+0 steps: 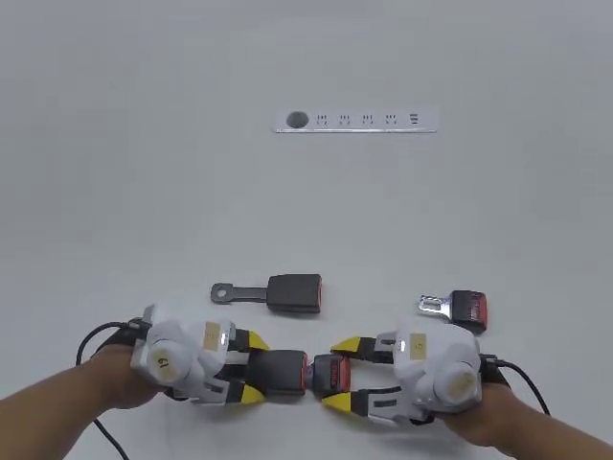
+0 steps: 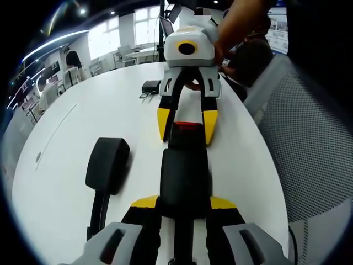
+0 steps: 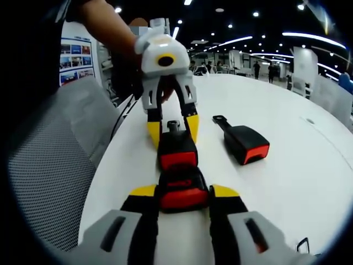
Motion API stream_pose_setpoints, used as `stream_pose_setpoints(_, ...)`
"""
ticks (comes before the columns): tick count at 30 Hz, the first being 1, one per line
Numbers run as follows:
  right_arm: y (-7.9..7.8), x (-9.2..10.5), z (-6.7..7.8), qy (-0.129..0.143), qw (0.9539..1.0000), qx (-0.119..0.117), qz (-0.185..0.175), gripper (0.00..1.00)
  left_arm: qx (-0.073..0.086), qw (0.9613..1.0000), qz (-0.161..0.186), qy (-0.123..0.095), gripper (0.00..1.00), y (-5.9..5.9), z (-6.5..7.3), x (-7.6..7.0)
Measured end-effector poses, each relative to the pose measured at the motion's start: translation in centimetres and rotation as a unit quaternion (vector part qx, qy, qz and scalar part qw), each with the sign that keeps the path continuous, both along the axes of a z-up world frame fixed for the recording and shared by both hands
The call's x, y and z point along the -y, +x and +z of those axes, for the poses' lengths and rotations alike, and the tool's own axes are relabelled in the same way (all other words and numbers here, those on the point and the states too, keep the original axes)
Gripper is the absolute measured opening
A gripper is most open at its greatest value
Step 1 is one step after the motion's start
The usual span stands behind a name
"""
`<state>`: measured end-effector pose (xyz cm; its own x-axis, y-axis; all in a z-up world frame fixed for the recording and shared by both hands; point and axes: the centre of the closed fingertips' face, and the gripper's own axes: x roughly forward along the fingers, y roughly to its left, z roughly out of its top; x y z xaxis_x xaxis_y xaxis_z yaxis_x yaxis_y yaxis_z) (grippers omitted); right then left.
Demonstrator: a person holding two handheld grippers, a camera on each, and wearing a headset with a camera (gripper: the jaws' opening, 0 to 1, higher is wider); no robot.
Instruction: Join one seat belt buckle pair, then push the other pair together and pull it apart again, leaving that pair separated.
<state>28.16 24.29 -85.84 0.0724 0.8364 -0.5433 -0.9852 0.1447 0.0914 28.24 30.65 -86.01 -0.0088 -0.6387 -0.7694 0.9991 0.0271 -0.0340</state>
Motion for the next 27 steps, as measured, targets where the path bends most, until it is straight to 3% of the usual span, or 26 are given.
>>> stream_pose_setpoints(5, 0.0, 0.0, 0.0, 0.000, 1.0000, 0.000, -0.004, 0.36, -0.003, 1.0000, 0.002, 0.002, 0.32, 0.0, 0.0, 0.0)
stream_pose_setpoints(7, 0.0, -0.1, 0.0, -0.004, 1.0000, 0.002, -0.003, 0.36, 0.004, 0.9999, -0.006, 0.009, 0.33, 0.0, 0.0, 0.1)
stream_pose_setpoints(13, -0.1, -0.1, -0.2, -0.040, 0.9989, 0.023, 0.000, 0.38, 0.007, 0.9994, -0.006, 0.032, 0.34, 0.1, -0.1, 0.4)
stream_pose_setpoints(15, -0.4, -0.2, -0.3, -0.055, 0.9982, 0.022, -0.012, 0.43, 0.000, 0.9992, 0.013, 0.037, 0.36, 0.0, 0.0, 0.5)
stream_pose_setpoints(17, -0.6, -0.8, 0.5, -0.033, 0.9992, 0.007, -0.024, 0.65, -0.001, 0.9989, 0.020, 0.042, 0.50, -0.3, 0.1, 0.4)
stream_pose_setpoints(19, -0.1, -0.6, 1.0, -0.029, 0.9985, 0.011, -0.045, 0.80, 0.008, 0.9991, 0.028, 0.031, 0.67, -0.3, 0.8, 0.4)
stream_pose_setpoints(23, 0.3, 0.6, 1.8, -0.025, 0.9973, 0.009, -0.069, 0.80, 0.000, 0.9979, 0.063, 0.012, 0.76, -0.1, 2.2, -0.1)
stream_pose_setpoints(27, 1.0, 2.2, 3.0, -0.021, 0.9960, 0.022, -0.084, 0.79, 0.016, 0.9975, 0.067, 0.012, 0.84, 0.4, 3.2, -0.7)
